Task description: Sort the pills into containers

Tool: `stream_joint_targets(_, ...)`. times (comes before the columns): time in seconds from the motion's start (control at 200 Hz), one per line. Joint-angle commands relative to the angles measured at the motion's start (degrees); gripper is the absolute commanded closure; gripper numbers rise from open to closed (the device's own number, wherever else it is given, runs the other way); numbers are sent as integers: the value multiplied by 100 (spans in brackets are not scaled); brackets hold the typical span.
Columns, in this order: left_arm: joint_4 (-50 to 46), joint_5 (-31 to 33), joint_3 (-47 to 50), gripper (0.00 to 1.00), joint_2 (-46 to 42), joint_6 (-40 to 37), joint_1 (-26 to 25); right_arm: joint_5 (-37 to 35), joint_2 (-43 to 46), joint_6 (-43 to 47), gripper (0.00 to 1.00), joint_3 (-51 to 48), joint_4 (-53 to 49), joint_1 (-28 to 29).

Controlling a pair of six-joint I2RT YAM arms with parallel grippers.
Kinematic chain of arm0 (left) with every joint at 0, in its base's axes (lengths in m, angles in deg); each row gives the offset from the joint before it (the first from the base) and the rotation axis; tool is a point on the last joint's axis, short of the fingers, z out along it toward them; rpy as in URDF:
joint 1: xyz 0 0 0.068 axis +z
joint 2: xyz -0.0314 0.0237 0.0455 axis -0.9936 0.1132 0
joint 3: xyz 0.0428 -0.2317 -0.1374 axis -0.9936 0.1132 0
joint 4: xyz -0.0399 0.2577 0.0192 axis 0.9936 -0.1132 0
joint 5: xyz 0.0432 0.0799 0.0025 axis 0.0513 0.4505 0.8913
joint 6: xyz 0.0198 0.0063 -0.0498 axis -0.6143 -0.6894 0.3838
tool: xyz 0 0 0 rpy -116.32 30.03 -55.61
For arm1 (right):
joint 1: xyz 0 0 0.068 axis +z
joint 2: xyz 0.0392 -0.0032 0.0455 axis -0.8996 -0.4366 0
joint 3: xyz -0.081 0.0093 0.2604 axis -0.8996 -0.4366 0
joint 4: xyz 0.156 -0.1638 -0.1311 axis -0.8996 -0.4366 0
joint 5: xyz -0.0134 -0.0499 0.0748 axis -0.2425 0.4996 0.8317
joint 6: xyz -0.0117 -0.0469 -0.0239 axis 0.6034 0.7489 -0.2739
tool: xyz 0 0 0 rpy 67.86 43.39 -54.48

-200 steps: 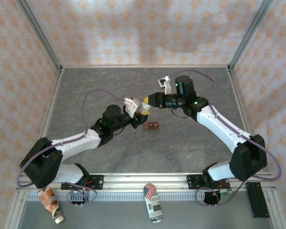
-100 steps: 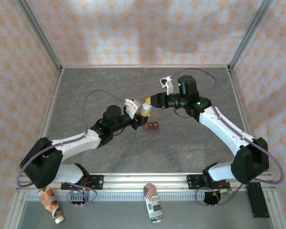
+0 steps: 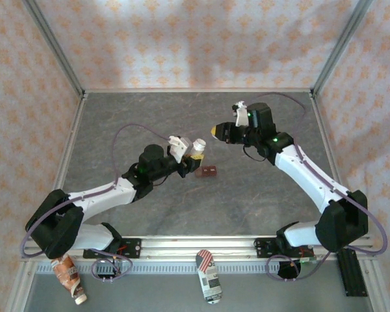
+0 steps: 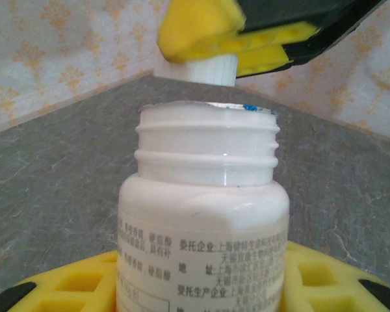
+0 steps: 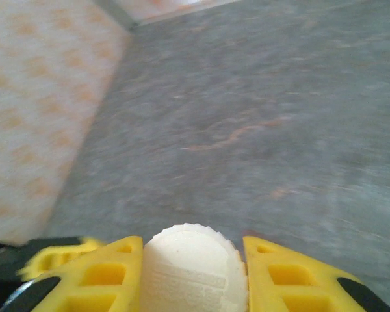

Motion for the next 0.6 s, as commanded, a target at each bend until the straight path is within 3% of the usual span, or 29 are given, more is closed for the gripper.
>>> stream_joint_targets(0.0, 65, 304, 113, 100, -188, -62, -9, -1714, 74, -156, 68, -131, -567, -17)
stream_joint_targets(0.195, 38, 479, 216, 100, -289, -38, -10, -3345, -332, -452, 67, -661, -754, -18)
stream_joint_targets(0.59, -137, 481, 207, 100, -360, -10, -10, -4177, -1642, -1145, 68, -844, -410, -57)
